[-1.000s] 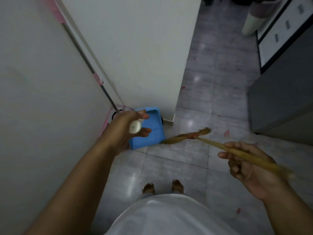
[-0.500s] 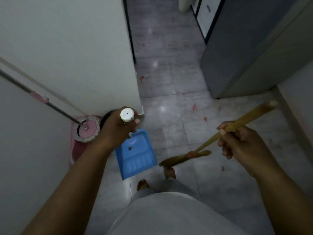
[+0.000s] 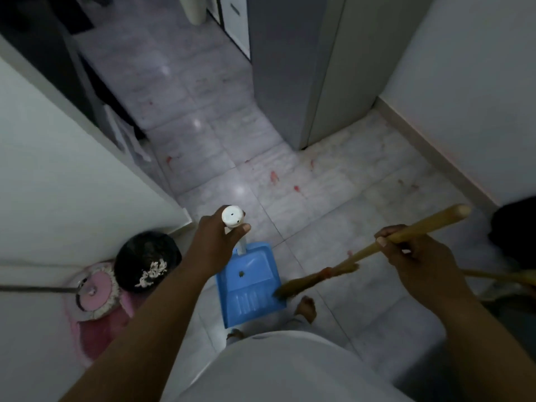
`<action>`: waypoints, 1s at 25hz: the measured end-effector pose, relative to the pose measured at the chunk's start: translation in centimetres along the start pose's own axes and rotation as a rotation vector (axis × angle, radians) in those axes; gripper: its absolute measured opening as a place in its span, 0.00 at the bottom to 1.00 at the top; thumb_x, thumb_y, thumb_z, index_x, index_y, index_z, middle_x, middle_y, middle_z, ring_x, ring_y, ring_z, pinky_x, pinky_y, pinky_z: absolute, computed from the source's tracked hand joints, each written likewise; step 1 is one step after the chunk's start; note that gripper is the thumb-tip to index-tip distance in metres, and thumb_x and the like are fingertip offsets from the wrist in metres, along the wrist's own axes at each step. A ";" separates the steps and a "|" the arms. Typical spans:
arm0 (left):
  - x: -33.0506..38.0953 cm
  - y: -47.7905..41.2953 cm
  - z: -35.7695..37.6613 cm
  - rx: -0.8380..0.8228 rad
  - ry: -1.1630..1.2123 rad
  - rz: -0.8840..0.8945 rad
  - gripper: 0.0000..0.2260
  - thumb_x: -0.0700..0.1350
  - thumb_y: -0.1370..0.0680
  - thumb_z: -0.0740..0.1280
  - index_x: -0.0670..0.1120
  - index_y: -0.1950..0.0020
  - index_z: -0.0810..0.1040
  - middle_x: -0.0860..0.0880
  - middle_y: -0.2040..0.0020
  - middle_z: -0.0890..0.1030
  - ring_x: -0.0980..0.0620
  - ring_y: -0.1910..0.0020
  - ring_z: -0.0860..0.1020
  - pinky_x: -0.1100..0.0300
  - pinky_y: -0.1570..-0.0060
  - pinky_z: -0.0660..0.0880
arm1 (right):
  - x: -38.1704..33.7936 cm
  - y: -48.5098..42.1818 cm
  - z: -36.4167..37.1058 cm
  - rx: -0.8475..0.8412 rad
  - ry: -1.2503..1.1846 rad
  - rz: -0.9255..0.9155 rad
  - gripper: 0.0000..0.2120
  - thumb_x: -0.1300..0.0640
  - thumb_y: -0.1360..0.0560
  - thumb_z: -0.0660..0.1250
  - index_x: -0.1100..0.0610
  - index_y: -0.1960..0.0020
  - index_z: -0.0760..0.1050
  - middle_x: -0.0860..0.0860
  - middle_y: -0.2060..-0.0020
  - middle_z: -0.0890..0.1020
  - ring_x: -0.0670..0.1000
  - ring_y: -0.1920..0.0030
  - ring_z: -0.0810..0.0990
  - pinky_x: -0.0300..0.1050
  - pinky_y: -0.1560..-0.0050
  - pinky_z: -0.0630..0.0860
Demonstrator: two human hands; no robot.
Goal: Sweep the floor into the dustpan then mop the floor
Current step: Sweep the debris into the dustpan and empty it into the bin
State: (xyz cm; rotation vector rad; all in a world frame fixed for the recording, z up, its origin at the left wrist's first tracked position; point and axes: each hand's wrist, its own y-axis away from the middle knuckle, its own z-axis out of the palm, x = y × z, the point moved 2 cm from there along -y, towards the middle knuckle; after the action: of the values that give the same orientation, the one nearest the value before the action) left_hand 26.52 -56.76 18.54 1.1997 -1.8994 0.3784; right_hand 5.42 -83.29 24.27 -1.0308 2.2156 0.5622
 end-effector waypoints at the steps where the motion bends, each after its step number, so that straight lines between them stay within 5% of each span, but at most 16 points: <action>1: 1.1 -0.9 1.5 -0.030 -0.010 0.013 0.10 0.46 0.23 0.71 0.46 0.44 0.79 0.51 0.52 0.82 0.55 0.53 0.78 0.76 0.56 0.69 | 1.6 -0.1 -1.1 0.019 -0.006 0.016 0.02 0.54 0.24 0.68 0.48 0.54 0.78 0.35 0.60 0.78 0.26 0.56 0.75 0.22 0.63 0.68; 6: 7.2 -5.1 8.5 -0.142 -0.010 0.029 0.10 0.46 0.23 0.70 0.49 0.42 0.77 0.54 0.50 0.80 0.54 0.49 0.77 0.66 0.53 0.70 | 8.7 -0.1 -6.4 0.113 -0.062 0.131 0.02 0.55 0.24 0.69 0.48 0.53 0.78 0.38 0.57 0.80 0.36 0.54 0.77 0.29 0.60 0.70; 13: 16.8 -11.7 17.1 -0.318 -0.010 0.161 0.09 0.44 0.23 0.71 0.49 0.44 0.78 0.53 0.48 0.80 0.51 0.48 0.77 0.56 0.48 0.74 | 15.6 1.6 -13.6 0.368 -0.136 0.290 0.03 0.49 0.24 0.67 0.41 0.56 0.75 0.37 0.60 0.79 0.31 0.56 0.77 0.29 0.63 0.68; 19: 24.3 -18.9 24.7 -0.511 -0.051 0.297 0.09 0.46 0.24 0.71 0.52 0.44 0.79 0.55 0.49 0.81 0.52 0.51 0.77 0.61 0.56 0.73 | 18.4 0.4 -17.0 0.523 -0.151 0.433 0.06 0.50 0.24 0.67 0.40 0.57 0.75 0.37 0.62 0.80 0.32 0.57 0.78 0.27 0.64 0.70; 25: 31.6 -25.5 31.6 -0.714 -0.047 0.401 0.10 0.46 0.25 0.73 0.51 0.44 0.79 0.53 0.48 0.82 0.57 0.50 0.78 0.68 0.55 0.71 | 20.0 -3.0 -21.6 0.661 -0.121 0.526 0.07 0.49 0.25 0.68 0.50 0.51 0.81 0.42 0.56 0.82 0.36 0.55 0.79 0.31 0.57 0.71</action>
State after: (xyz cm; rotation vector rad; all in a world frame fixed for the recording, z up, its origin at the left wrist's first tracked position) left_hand 26.66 -108.23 19.65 0.3602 -2.0517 -0.1303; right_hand -9.90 -108.57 25.58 -0.0728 2.3076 0.0695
